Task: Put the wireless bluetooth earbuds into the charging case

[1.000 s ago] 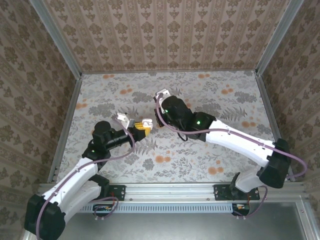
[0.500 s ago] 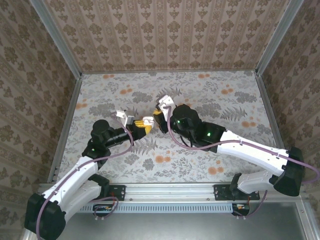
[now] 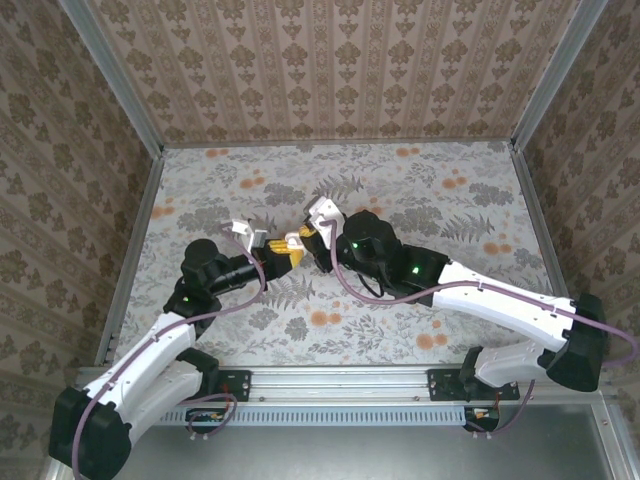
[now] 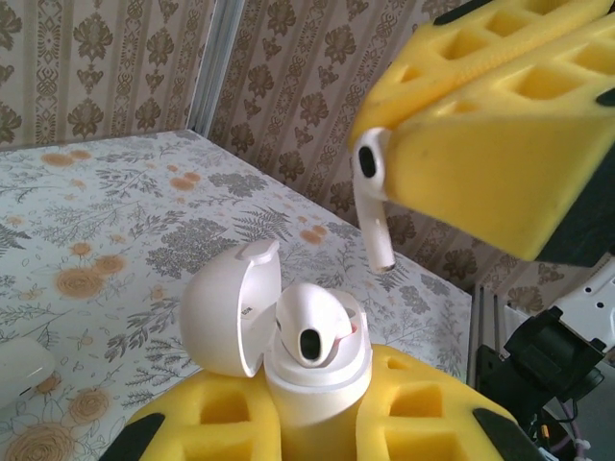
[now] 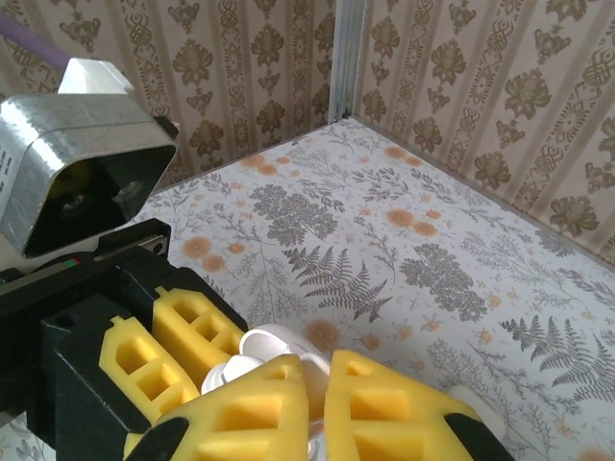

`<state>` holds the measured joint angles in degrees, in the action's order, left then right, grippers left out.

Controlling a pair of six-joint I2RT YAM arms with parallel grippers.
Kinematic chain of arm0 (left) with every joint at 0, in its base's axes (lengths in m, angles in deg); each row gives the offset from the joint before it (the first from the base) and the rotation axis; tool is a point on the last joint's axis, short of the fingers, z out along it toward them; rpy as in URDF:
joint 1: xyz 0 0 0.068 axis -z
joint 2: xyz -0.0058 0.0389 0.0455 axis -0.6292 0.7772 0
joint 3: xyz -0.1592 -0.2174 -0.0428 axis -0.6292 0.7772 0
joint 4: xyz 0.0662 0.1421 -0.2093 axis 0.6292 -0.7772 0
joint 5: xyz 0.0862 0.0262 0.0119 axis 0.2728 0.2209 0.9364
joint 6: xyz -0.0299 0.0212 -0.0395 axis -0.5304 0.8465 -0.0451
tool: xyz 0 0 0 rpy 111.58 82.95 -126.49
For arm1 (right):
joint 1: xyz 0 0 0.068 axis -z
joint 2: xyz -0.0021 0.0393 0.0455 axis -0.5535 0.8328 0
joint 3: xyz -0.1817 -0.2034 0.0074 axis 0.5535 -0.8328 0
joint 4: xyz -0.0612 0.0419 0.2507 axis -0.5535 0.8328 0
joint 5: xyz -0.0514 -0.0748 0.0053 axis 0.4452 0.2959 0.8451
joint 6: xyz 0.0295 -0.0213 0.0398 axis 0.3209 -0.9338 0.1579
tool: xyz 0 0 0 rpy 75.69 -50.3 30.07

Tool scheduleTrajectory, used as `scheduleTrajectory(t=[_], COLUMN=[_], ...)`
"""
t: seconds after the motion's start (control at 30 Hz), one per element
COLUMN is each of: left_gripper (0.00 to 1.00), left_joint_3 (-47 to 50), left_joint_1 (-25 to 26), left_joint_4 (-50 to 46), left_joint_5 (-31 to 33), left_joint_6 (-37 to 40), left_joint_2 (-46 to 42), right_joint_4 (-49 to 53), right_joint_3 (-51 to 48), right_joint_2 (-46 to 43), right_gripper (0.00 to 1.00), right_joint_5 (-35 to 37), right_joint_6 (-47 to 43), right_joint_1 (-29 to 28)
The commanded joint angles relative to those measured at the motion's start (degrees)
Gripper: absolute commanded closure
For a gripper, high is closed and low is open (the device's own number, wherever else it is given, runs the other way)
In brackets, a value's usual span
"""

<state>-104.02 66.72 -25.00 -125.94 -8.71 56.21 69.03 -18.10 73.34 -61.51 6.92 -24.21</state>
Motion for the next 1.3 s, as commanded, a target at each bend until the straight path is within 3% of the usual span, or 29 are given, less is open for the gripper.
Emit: scheduleTrajectory(t=[0.0, 1.0, 1.27], left_gripper=[1.0, 1.0, 1.0], left_joint_3=[-2.4, -2.6, -2.5], left_joint_1=[0.4, 1.3, 1.5], left_joint_4=[2.6, 2.7, 2.7], left_joint_5=[-0.5, 1.5, 1.6], left_joint_6=[-1.3, -1.7, -1.7], left_joint_2=[-0.4, -0.3, -0.3], right_joint_4=[-2.3, -0.9, -0.4], right_joint_3=[0.3, -1.2, -0.9], right_joint_2=[1.6, -1.5, -0.3], right_gripper=[0.92, 0.96, 0.96], right_joint_5=[-0.7, -2.8, 0.2], right_joint_6=[-1.9, -0.4, -0.1], right_joint_1=[-0.3, -0.9, -0.9])
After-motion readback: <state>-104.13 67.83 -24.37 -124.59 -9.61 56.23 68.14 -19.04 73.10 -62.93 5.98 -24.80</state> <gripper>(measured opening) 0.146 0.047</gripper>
